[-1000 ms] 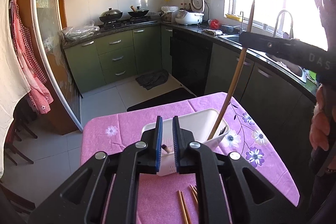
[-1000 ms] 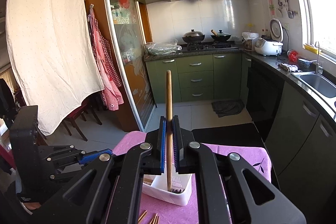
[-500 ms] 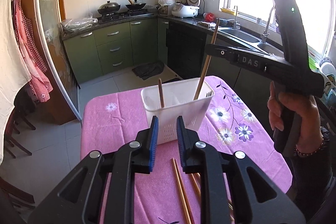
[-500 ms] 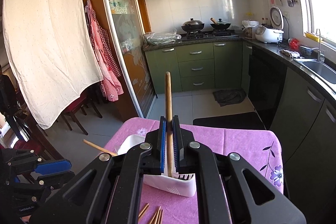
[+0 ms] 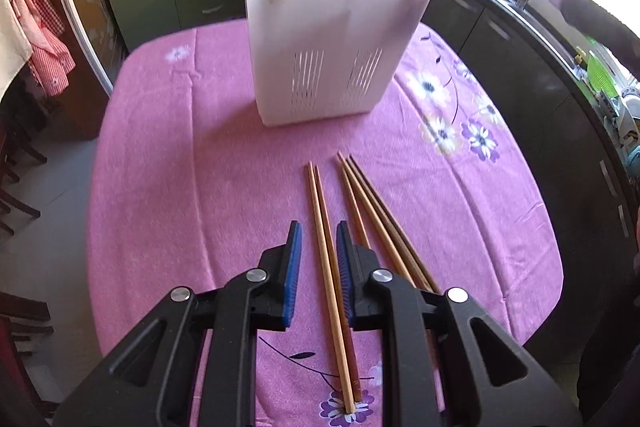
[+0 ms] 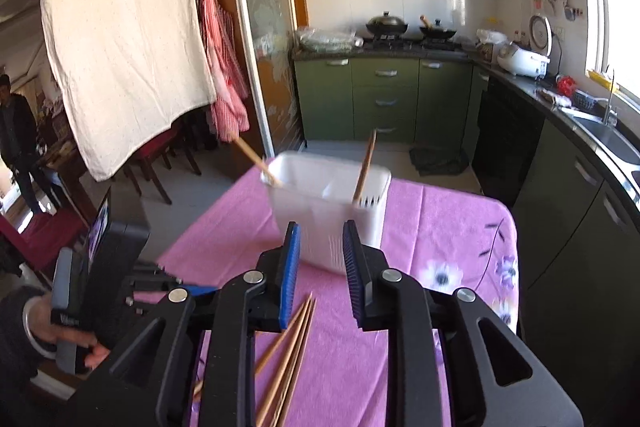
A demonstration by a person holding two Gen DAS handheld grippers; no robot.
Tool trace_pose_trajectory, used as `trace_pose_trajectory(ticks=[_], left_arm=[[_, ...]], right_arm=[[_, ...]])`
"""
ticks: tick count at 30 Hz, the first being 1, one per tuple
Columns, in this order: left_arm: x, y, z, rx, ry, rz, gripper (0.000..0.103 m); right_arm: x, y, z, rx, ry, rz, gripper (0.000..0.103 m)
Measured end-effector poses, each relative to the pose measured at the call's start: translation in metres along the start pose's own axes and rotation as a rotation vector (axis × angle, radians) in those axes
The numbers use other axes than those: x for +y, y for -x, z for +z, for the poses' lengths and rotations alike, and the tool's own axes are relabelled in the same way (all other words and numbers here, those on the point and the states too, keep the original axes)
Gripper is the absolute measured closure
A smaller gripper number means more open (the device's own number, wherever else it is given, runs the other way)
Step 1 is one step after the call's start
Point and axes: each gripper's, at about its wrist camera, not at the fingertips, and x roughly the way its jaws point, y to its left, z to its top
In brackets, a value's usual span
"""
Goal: Organize utensils
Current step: 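Drop the chopstick into the holder with the right gripper while the left returns to the chopsticks, then grasp another wooden chopstick with the left gripper and lift it upright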
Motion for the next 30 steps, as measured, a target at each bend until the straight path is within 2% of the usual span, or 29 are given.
trace_pose_trajectory(ticks=[4,9,13,22,30], left_arm=[[-0.002,-0.027,-0.002,0.069,0.017,0.012,0.086],[-0.003,-0.049,0.000,0.120,0.024,0.037,0.086],[-0.007,-0.058,0.003,0.140,0.010,0.071,0.086],[-0.010,-0.072,0.005,0.177,-0.006,0.087,0.086],[-0.003,-0.081,0.012,0.184,0.028,0.121,0.086]], right_arm=[[-0.010,-0.031,-0.054,0.157,-0.016,-0.017,0.081],[-0.034,-0.057,-0.096,0.248,-0.095,0.002,0.080],[-0.039,-0.064,-0.102,0.264,-0.106,0.004,0.080],[-0.044,-0.071,-0.097,0.282,-0.118,0.010,0.080],[-0.042,-0.071,-0.100,0.294,-0.113,0.018,0.080]])
